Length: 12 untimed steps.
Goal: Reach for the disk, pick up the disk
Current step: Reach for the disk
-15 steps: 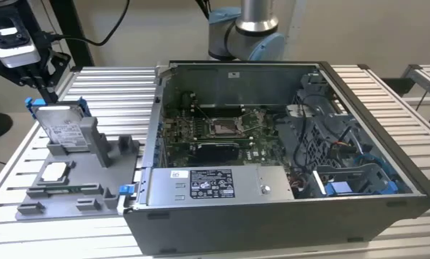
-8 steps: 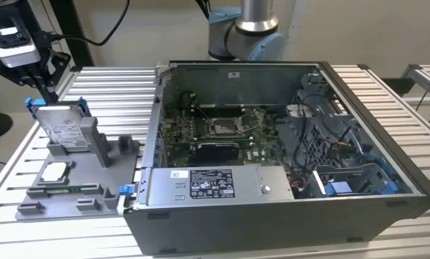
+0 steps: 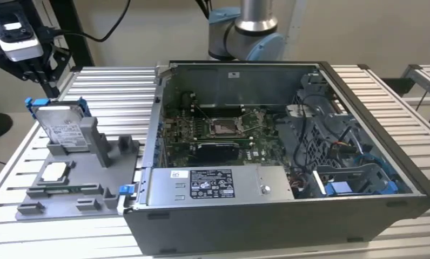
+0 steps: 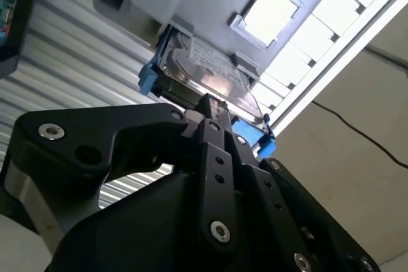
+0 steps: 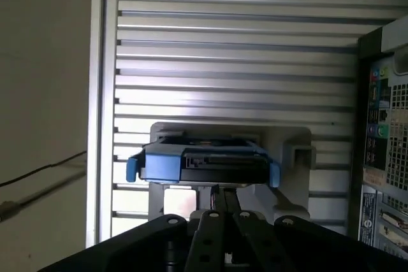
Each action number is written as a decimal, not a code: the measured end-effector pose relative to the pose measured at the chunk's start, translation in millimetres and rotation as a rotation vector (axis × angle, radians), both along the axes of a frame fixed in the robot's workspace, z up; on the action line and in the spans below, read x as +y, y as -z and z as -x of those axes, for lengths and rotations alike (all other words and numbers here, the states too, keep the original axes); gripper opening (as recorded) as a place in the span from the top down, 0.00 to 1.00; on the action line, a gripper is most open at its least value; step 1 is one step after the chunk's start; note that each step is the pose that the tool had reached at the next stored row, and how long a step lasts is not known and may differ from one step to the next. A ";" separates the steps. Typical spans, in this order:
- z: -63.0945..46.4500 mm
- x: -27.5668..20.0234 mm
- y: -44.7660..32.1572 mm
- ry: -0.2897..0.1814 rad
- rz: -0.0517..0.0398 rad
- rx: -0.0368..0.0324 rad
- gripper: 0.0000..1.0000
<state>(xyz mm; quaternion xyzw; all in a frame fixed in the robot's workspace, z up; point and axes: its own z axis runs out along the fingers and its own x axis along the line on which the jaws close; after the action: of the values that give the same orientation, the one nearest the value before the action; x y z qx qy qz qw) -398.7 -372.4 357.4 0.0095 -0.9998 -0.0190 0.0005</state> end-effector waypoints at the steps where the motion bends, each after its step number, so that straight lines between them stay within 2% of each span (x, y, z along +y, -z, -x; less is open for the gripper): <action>1: 2.7 0.7 0.2 0.000 -0.0001 0.0000 1.00; 12: 23.1 3.8 1.6 0.000 0.0003 -0.0002 1.00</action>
<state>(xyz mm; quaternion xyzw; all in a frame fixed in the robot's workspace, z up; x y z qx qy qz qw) -421.8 -368.5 355.9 0.0096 -0.9998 -0.0189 0.0004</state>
